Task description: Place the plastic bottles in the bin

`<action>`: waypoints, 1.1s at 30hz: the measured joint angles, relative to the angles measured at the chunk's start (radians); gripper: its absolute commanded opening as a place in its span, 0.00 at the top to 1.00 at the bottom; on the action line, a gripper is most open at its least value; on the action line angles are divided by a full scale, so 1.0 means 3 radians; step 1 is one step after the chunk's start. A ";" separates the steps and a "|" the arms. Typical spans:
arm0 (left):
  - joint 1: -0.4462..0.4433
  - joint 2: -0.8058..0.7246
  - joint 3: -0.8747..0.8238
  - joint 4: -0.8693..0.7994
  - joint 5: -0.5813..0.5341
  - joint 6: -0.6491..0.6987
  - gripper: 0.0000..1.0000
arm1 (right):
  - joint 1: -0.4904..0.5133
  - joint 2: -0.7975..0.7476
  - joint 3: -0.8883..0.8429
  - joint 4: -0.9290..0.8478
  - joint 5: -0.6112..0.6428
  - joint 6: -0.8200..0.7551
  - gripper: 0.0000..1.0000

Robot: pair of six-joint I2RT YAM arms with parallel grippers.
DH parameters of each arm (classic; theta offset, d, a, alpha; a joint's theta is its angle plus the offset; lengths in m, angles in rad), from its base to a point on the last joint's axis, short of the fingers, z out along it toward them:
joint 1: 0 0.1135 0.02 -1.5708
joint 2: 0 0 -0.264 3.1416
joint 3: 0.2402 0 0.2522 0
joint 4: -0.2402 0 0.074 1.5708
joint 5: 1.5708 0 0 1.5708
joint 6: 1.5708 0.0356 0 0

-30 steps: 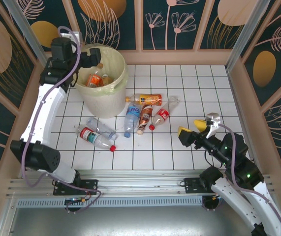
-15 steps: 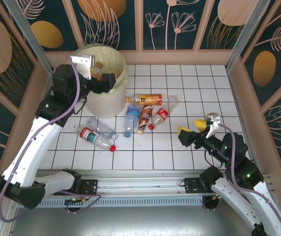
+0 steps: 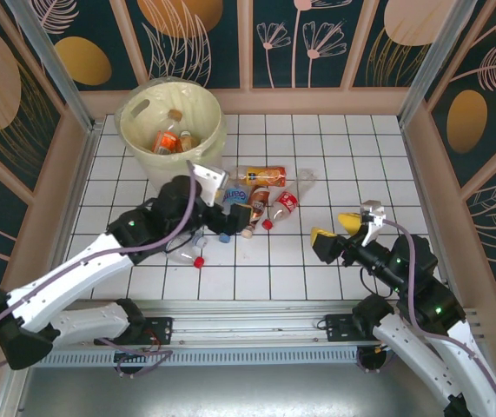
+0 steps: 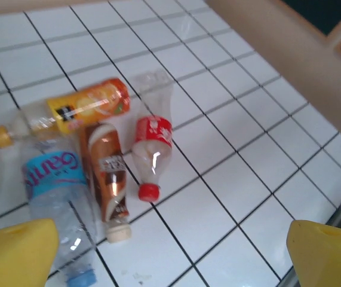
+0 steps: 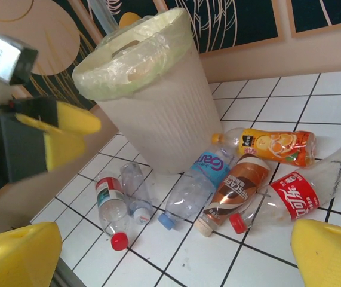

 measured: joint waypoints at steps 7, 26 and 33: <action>-0.0081 0.0830 -0.0024 0.0374 0.0022 -0.0131 0.16 | 0.0000 0.0000 0.0000 0.0000 0.0089 0.0001 0.01; -0.0075 0.3171 0.1677 0.0493 -0.0022 0.0650 0.18 | 0.0000 -0.0019 -0.0031 -0.0001 0.0154 0.0003 0.01; 0.0010 0.3522 0.2102 0.0385 -0.0139 0.0811 0.18 | 0.0001 -0.0027 -0.0031 -0.0001 0.0175 0.0003 0.01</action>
